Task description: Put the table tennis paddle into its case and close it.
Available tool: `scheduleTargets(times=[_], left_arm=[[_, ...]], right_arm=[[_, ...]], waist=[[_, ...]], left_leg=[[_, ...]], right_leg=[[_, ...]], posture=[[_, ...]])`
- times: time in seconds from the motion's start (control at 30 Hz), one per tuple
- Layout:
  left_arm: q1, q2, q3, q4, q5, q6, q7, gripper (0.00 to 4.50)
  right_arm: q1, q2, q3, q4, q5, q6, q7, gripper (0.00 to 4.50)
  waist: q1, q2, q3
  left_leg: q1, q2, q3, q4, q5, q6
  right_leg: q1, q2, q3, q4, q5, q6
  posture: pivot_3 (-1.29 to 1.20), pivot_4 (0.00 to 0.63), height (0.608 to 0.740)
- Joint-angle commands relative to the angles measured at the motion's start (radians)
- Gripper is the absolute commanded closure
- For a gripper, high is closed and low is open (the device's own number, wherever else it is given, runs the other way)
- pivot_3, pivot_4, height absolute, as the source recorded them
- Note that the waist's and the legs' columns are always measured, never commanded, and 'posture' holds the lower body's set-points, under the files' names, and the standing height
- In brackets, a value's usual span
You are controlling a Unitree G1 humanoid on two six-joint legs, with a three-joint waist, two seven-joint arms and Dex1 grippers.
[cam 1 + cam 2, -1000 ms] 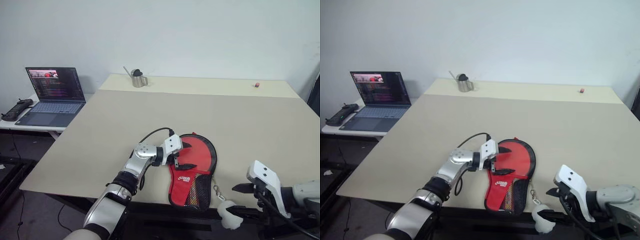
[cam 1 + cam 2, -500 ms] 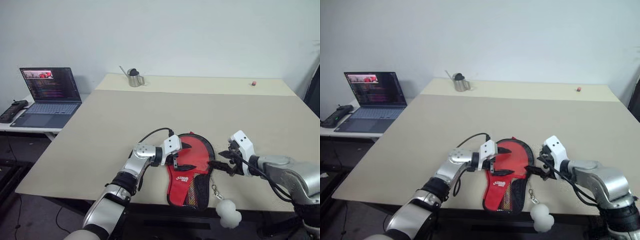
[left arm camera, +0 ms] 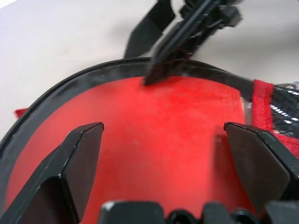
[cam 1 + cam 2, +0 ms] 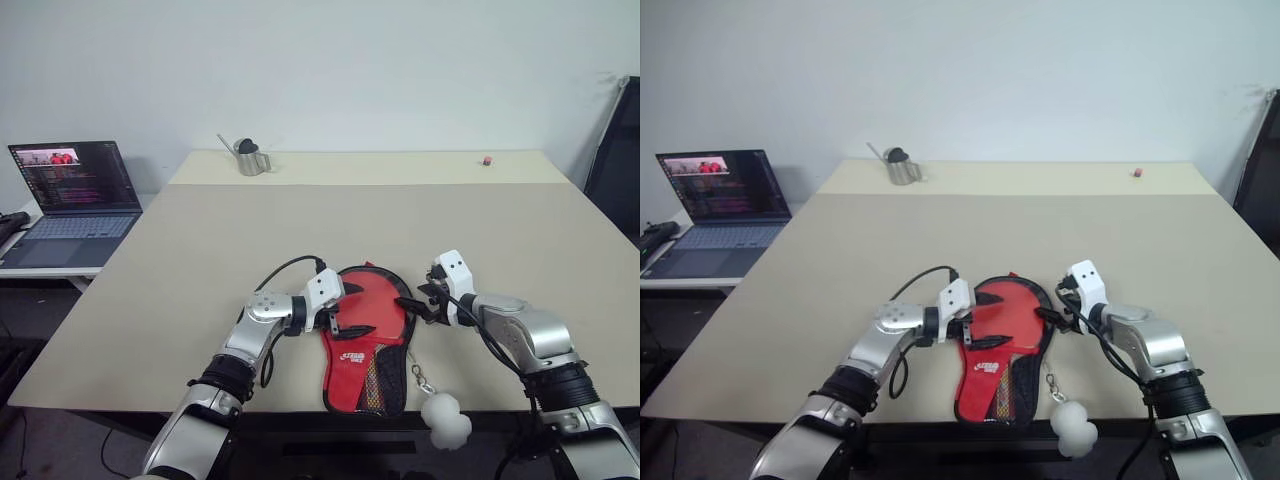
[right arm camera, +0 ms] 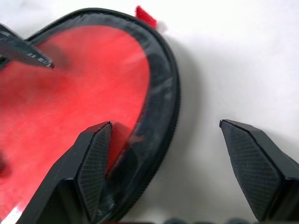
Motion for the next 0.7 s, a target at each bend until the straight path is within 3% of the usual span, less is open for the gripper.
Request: scheduleTargets(times=[0.03,0.4,0.7], left_arm=[[0.022,0.021,-0.001,-0.013,0.016,0.019,0.016,0.00],[0.011,0.020,-0.001,-0.040,0.009,0.013,0.037,0.00],[0.003,0.014,-0.006,-0.039,0.011,0.004,0.039,0.00]], right_arm=[[0.005,0.029,-0.016,-0.009,0.002,0.016,-0.007,0.89],[0.014,0.035,-0.027,-0.092,0.006,0.063,0.009,4.47],[-0.063,0.030,-0.029,-0.014,-0.040,0.018,0.019,4.49]], waist=[[-0.001,0.000,0.000],[-0.002,0.001,0.000],[-0.002,0.001,0.001]], left_leg=[[0.000,0.000,0.000,0.000,0.000,0.000],[0.000,0.001,0.000,0.000,0.000,0.000],[0.000,0.000,0.000,0.000,0.000,0.000]], right_leg=[[0.000,0.000,0.000,0.000,0.000,0.000],[-0.005,0.001,0.001,0.011,-0.003,-0.004],[-0.005,0.001,0.001,0.012,-0.003,-0.005]], posture=[[0.00,0.150,0.740],[0.00,0.150,0.740],[0.00,0.150,0.740]])
